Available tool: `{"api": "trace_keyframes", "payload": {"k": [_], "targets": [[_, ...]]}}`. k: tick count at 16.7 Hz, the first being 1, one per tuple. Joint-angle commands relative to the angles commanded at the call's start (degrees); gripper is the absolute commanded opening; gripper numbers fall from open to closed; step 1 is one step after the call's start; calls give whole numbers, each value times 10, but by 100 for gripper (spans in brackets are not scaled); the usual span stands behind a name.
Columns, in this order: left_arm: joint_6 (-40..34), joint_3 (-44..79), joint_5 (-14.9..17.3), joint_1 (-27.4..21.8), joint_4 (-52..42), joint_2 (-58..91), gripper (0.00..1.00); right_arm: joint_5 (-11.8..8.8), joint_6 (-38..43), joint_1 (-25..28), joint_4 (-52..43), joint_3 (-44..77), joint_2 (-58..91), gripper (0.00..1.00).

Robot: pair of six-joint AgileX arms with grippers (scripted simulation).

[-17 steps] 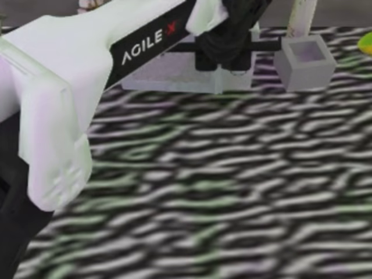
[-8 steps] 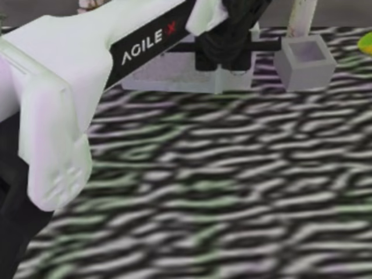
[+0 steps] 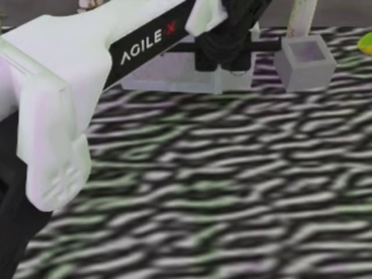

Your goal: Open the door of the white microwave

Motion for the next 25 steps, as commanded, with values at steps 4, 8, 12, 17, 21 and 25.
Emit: {"api": "trace_keyframes", "payload": {"k": [4, 8, 12, 17, 21, 25], "targets": [[14, -33, 2, 4, 18, -21, 0, 0, 0, 0, 0, 0, 0, 100], [16, -36, 2, 4, 19, -22, 0, 0, 0, 0, 0, 0, 0, 100], [16, -36, 2, 4, 19, -22, 0, 0, 0, 0, 0, 0, 0, 100], [16, -36, 2, 4, 19, -22, 0, 0, 0, 0, 0, 0, 0, 100], [16, -36, 2, 4, 19, -22, 0, 0, 0, 0, 0, 0, 0, 100], [16, -36, 2, 4, 19, -22, 0, 0, 0, 0, 0, 0, 0, 100]]}}
